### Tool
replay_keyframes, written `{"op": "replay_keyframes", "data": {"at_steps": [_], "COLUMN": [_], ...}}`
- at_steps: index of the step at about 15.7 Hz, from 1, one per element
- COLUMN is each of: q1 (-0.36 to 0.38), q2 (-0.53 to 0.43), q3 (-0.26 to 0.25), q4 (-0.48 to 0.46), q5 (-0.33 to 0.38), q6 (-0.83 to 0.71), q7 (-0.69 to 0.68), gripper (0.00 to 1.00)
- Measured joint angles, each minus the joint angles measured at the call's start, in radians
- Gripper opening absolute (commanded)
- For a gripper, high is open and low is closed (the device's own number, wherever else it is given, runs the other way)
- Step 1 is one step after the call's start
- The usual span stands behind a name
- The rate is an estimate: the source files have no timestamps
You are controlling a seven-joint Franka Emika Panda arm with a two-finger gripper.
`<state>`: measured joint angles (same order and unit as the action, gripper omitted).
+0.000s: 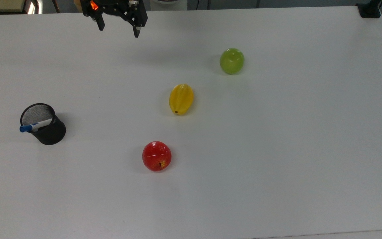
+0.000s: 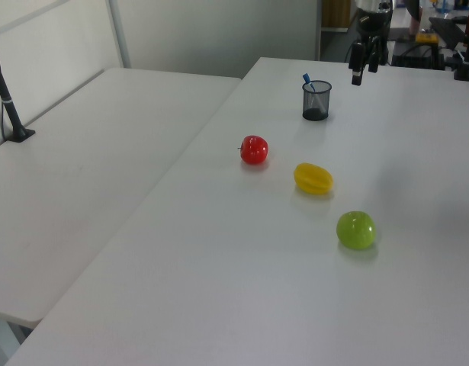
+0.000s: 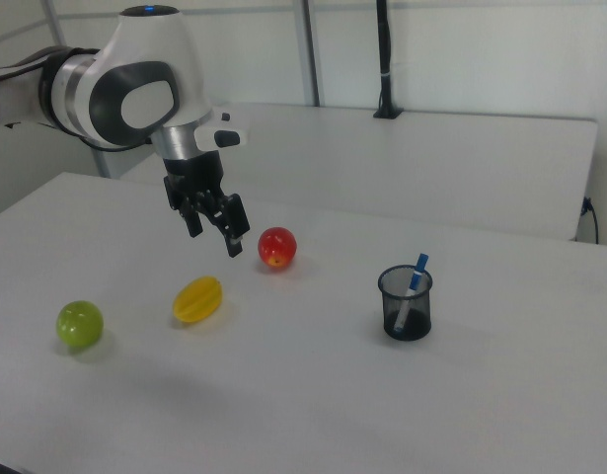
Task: Take marker pen
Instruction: 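Move the open gripper over the black mesh pen cup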
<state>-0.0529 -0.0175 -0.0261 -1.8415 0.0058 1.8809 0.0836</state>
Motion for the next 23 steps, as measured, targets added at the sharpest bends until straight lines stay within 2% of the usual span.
{"op": "replay_keyframes", "data": {"at_steps": [8,13,18,23], "q1": [-0.037,-0.038,-0.055,-0.098], "q2": [0.001,0.036,0.085,0.183], "q3": [-0.013,-0.059,-0.081,-0.082], "q4": [0.058,0.159,0.190,0.206], "q5": [0.005,0.056,0.073,0.072], "q6": [0.001,0.004,0.157,0.330], "q7": [0.000,0.000,0.000,0.000], "gripper": [1.00,1.00,1.00,1.00]}}
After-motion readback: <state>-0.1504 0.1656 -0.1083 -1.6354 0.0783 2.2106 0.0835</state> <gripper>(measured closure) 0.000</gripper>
